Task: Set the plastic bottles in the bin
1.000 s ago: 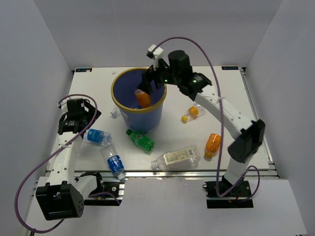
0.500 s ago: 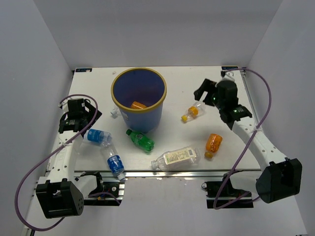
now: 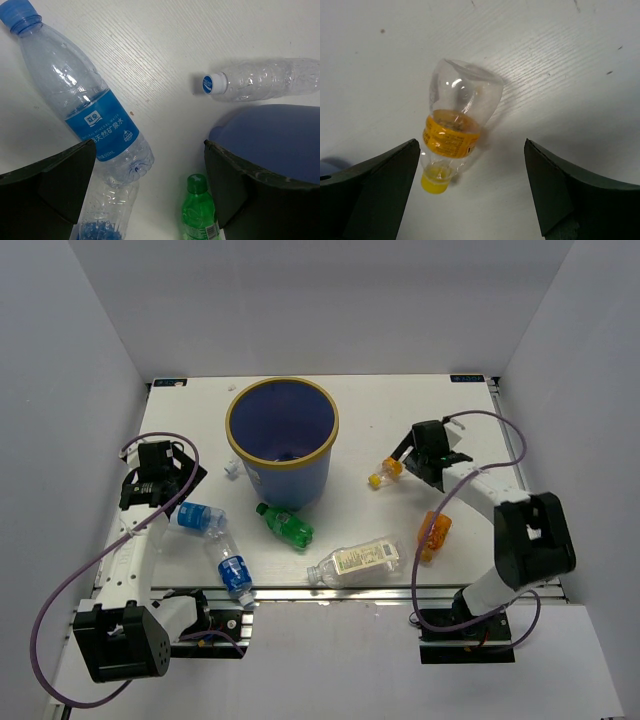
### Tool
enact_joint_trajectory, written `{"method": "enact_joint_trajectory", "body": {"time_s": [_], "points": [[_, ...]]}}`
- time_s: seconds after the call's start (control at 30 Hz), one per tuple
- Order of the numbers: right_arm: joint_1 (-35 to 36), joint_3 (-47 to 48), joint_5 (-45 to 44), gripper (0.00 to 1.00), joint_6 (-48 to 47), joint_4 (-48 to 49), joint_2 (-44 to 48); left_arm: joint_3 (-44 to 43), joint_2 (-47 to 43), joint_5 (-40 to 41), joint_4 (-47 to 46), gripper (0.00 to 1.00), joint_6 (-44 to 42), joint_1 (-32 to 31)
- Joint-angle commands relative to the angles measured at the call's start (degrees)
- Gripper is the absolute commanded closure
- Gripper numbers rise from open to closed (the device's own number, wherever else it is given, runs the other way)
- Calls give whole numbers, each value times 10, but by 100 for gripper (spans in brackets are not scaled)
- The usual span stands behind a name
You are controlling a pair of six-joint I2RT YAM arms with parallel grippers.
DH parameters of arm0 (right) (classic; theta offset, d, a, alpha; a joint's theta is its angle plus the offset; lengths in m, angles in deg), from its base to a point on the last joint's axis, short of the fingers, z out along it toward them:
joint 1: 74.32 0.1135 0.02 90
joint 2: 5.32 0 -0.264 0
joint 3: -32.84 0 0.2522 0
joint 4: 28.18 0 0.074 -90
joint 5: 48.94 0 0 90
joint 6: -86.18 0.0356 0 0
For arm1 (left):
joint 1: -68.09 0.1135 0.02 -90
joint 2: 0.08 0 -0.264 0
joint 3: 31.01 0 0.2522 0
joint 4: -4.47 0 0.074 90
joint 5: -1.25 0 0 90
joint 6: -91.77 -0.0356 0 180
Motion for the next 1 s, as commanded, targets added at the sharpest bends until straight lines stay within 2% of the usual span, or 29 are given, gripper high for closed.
{"method": "enact_joint_trajectory", "body": {"time_s": [0.0,0.13,0.3,0.37,0.5,0.53,0.6,0.67,0.7,0.77,0.97], "points": [[1,33,-14,11,47,50,-61,1,-1,9,4,2,-2,3],[1,71,-11,11,63,56,-131,2,-9,12,4,2,-2,4],[0,116,-8,12,84,20,-206,3,-16,19,4,2,0,3],[1,118,-8,18,80,20,-210,3,-20,25,7,2,0,3],[1,117,-12,47,36,52,-182,5,-31,36,6,2,3,4],[1,127,-11,57,3,54,-175,6,-32,36,5,2,4,4],[1,141,4,61,-47,62,-146,6,-36,42,6,2,6,4],[2,164,63,64,-115,92,-108,-2,-35,53,17,2,11,3],[4,178,126,65,-143,110,-84,-6,-34,63,23,2,12,3],[11,245,176,64,-203,98,-67,-13,-34,69,27,2,13,3],[137,366,265,57,-385,59,-25,-23,-30,100,45,2,32,4]]}}
